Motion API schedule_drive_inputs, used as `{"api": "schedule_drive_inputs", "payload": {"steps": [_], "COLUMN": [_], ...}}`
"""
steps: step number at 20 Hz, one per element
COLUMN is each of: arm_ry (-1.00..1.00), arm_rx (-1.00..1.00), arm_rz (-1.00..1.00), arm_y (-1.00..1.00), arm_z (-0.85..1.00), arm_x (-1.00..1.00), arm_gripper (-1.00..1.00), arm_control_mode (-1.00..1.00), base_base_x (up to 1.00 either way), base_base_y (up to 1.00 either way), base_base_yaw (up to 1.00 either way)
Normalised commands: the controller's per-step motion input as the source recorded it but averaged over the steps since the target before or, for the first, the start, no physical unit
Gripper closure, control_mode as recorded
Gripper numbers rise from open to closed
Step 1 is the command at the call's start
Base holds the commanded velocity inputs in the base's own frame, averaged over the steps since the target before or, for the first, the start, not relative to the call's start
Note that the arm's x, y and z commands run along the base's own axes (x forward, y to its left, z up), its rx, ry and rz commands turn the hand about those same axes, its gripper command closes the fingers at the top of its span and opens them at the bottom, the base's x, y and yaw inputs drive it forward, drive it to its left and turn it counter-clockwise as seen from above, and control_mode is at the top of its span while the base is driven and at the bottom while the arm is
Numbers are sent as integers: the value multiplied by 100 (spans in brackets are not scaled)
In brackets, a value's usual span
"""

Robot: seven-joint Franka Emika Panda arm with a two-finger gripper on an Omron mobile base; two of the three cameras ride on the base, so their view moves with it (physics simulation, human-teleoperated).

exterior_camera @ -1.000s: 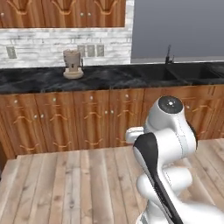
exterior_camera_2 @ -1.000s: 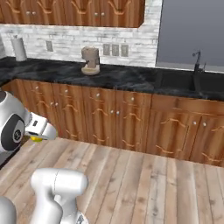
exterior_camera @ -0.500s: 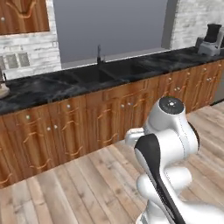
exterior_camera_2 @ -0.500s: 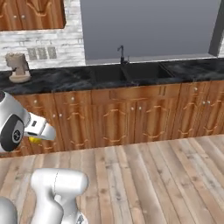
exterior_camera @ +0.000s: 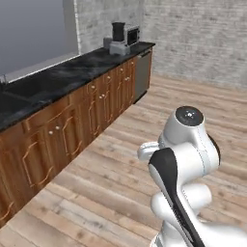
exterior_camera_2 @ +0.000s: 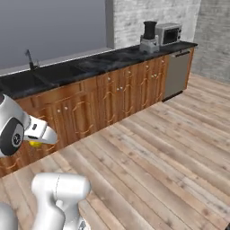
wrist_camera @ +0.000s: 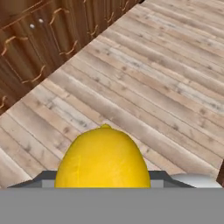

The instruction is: Grab the lemon and lime from the fridge, place them in the blender, close the lid, and turn on the blender to create a marinade.

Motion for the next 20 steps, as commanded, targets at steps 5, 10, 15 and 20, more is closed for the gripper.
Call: {"api": "schedule_drive_inputs", "payload": {"steps": [5, 10, 15, 20], "arm_ry": [0, 0, 0, 0], "arm_rx": [0, 0, 0, 0], "arm_rz": [0, 0, 0, 0], "arm_y": [0, 0, 0, 0], "arm_z": [0, 0, 0, 0], "arm_x": [0, 0, 0, 0], "arm_gripper": [100, 100, 100, 100], "arm_control_mode": [100, 100, 100, 100], "base_base_x": [14, 78, 100, 100], "base_base_y": [15, 34, 59, 47], "base_base_yaw": [-82, -51, -18, -1]}}
